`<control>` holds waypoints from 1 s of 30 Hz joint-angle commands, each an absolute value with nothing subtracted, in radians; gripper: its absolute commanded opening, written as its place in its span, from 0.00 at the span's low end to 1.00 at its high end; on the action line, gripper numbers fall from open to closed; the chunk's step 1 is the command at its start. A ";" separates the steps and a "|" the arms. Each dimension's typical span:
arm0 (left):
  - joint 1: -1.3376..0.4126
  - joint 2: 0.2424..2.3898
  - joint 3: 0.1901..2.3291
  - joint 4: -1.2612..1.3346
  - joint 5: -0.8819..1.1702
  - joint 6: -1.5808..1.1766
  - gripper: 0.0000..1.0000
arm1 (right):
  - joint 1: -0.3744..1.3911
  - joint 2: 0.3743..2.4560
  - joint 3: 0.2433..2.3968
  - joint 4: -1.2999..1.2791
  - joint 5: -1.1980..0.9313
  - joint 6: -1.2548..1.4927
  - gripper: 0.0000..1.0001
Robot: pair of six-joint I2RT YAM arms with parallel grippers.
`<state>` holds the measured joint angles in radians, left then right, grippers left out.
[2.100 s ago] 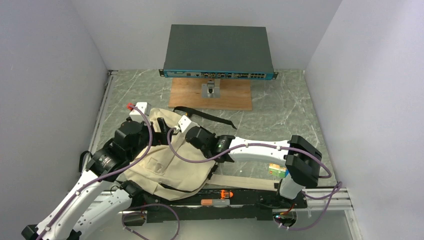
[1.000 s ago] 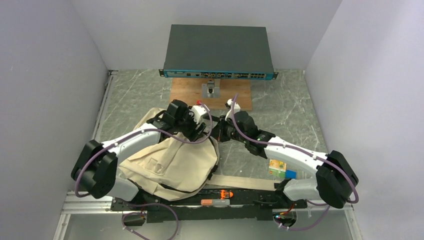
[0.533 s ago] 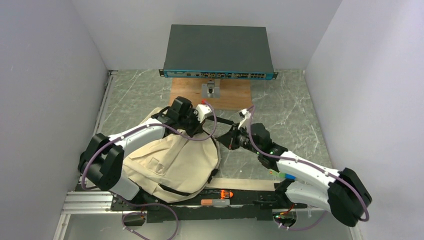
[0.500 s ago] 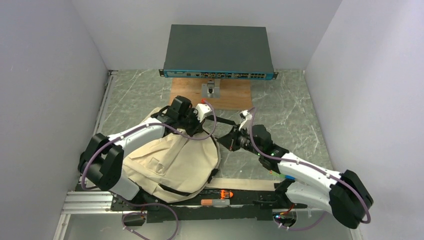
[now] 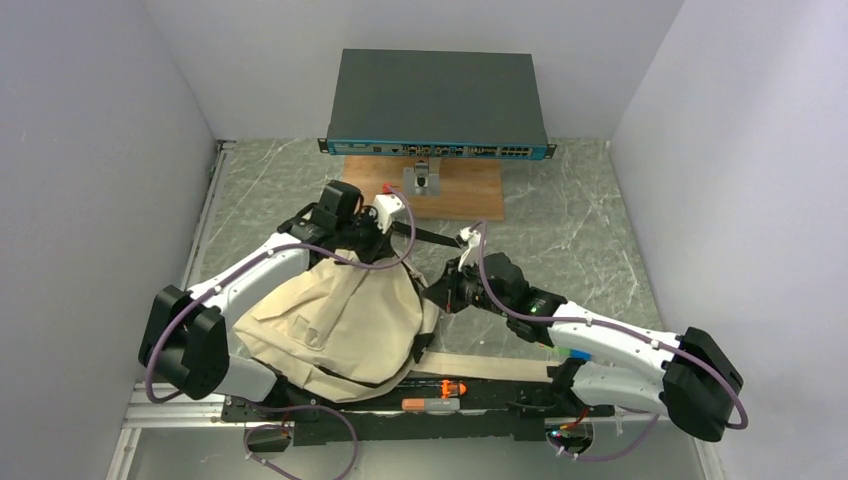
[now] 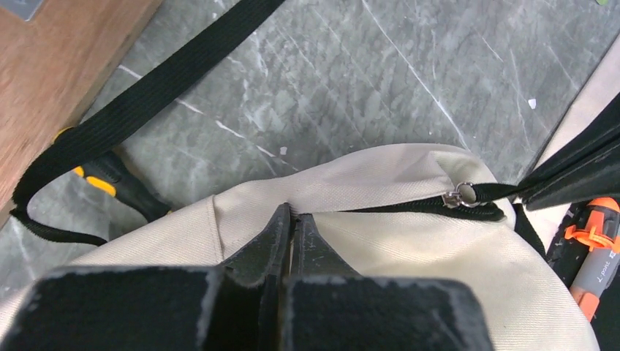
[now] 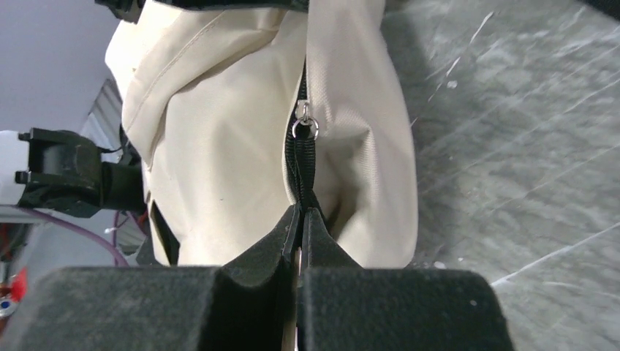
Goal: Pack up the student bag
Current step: Zip the student bag at the center of the board.
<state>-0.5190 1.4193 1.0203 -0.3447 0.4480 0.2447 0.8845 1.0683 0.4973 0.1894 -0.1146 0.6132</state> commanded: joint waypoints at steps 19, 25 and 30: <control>-1.351 1.103 0.806 -0.342 -0.631 -0.364 1.00 | 0.731 1.192 0.831 -0.165 -0.381 0.728 0.00; -1.393 1.464 1.037 -0.599 -0.771 -0.553 1.00 | 0.713 1.161 0.820 -0.183 -0.382 0.716 0.00; -1.382 1.469 0.995 -0.700 -0.822 -0.678 0.87 | 0.710 1.150 0.809 -0.204 -0.354 0.691 0.00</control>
<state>-1.3972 1.4986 1.0069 -0.5446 -0.7044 -0.5297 0.7036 1.1965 0.7849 -0.2047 -0.3264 0.6975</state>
